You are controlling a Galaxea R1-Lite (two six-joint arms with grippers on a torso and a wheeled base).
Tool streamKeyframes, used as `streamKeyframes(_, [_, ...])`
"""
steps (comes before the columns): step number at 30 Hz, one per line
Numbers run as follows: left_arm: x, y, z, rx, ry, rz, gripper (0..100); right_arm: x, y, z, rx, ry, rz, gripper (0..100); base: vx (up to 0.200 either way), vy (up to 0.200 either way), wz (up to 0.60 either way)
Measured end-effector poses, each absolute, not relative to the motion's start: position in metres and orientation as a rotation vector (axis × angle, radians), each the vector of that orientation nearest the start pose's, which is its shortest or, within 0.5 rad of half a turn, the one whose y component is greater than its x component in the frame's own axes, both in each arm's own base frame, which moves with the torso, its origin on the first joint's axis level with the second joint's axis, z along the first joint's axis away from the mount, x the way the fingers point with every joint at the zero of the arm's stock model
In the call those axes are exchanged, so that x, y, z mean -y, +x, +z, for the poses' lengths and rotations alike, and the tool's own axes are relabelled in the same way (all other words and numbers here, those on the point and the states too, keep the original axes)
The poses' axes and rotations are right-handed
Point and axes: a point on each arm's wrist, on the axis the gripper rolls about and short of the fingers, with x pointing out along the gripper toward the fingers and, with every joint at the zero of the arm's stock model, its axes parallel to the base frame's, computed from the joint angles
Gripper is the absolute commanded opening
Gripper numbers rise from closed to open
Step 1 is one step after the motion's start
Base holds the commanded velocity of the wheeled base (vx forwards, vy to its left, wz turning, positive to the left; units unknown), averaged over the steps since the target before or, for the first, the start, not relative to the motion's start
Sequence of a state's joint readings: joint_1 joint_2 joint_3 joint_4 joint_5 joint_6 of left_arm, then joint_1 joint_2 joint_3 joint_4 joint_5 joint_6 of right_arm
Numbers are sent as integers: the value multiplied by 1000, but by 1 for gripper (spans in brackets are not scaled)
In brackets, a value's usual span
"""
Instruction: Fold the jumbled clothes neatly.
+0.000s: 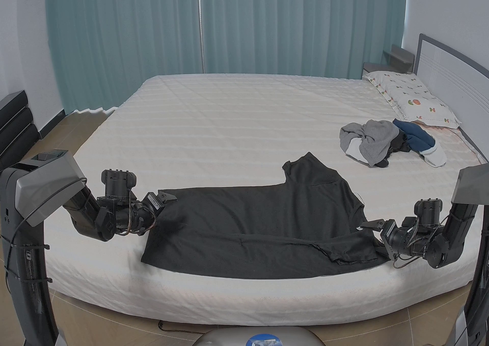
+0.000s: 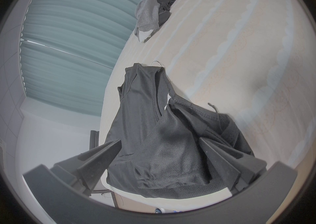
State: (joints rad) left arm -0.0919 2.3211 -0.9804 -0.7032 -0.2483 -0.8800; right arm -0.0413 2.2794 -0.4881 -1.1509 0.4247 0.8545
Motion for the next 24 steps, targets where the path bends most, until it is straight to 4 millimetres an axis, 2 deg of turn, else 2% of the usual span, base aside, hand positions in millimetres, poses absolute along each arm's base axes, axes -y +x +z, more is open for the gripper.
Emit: streamKeyframes(24, [51,396,-7,-744,-775,-21,100,4,311,-19,-753,964,80,100,0,0,0])
